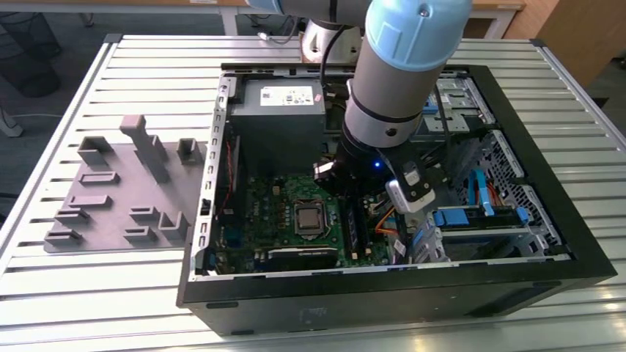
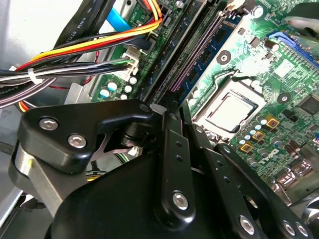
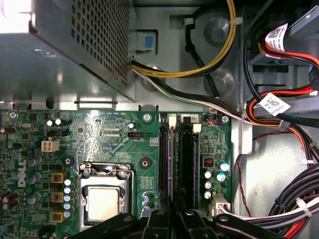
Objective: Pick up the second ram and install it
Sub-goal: 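Insert the second ram into the second slot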
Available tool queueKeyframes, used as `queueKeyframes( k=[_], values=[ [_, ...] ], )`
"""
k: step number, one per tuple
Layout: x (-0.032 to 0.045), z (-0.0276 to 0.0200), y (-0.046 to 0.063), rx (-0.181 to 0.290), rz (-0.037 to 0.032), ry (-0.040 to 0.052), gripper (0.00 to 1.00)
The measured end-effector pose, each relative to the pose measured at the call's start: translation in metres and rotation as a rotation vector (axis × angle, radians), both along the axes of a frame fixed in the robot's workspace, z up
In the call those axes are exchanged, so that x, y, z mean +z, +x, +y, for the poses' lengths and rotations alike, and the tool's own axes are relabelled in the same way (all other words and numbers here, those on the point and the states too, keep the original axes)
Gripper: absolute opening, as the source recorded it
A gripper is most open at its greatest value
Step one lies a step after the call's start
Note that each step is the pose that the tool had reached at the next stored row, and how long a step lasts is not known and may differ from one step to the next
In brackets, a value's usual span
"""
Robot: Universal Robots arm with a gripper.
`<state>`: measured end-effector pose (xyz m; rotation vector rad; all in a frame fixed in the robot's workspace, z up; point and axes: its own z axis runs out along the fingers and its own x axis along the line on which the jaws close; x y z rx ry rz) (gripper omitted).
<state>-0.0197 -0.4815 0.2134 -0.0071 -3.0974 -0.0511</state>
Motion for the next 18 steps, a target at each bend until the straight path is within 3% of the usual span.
queueKeyframes(
  k=[18],
  values=[
    [-0.0028,-0.0002,0.0000,-0.011,0.0000,-0.0002,0.14]
  ],
)
